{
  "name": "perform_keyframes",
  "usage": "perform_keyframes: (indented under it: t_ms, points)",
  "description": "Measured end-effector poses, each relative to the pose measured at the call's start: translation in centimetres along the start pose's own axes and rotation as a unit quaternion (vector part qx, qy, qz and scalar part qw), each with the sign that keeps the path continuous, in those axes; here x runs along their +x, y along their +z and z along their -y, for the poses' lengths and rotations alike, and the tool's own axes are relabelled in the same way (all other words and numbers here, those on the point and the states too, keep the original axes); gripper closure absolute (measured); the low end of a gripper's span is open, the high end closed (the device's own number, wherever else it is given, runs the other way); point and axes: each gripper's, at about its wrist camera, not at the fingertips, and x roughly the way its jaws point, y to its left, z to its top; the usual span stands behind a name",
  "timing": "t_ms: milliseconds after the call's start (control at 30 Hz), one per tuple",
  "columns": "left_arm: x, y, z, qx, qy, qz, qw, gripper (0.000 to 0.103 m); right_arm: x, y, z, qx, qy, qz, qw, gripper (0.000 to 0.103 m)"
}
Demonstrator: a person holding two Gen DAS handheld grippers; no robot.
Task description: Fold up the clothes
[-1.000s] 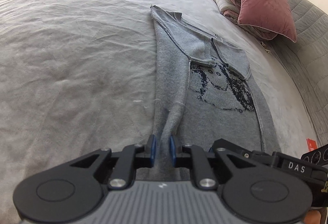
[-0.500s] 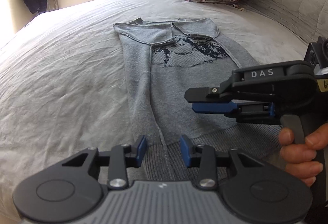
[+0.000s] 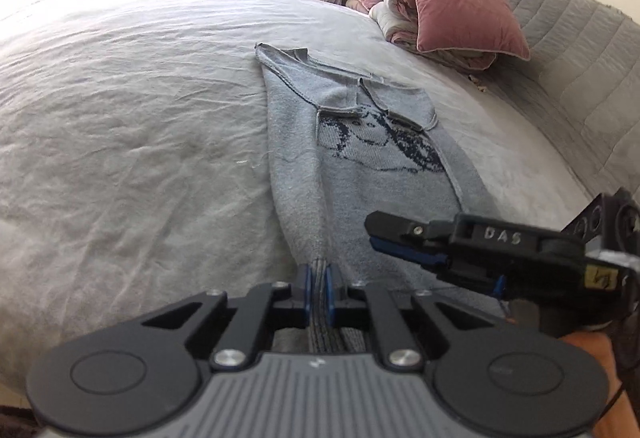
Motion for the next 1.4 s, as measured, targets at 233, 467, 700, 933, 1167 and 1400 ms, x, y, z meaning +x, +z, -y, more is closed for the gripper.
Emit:
perform_keyframes:
  t_ms: [233, 467, 700, 933, 1167, 1400]
  points:
    - [0.4, 0.5, 0.3, -0.035, -0.051, -0.013, 0.998, 0.096, 2.2, -2.5, -2.1, -0.101, 0.018, -0.045, 0.994, 0.077]
    - [2.6, -0.6, 0.6, -0.036, -0.074, -0.046, 0.9956, 0.094, 0.2, -2.9, 1.2, 0.004, 0.084, -0.101, 0.991, 0.085]
    - [4.0, -1.4, -0.3, -0.067, -0.102, -0.071, 0.9899, 0.071, -2.0, -3.1, 3.5, 0.084, 0.102, -0.109, 0.985, 0.084]
    - [3.9, -2.3, -0.4, -0.048, -0.117, -0.105, 0.9864, 0.057, -3.2, -2.5, 4.2, 0.113, 0.084, -0.089, 0.986, 0.084]
    - [3.3, -1.3, -0.7, -0.024, -0.113, -0.078, 0.9902, 0.06, -2.6, -1.6, 3.5, 0.096, 0.056, -0.073, 0.991, 0.07]
    - [5.2, 2.3, -1.0, 0.023, -0.04, -0.022, 0.9987, 0.07, -1.0, -2.9, -0.8, -0.042, -0.026, -0.077, 0.996, 0.074]
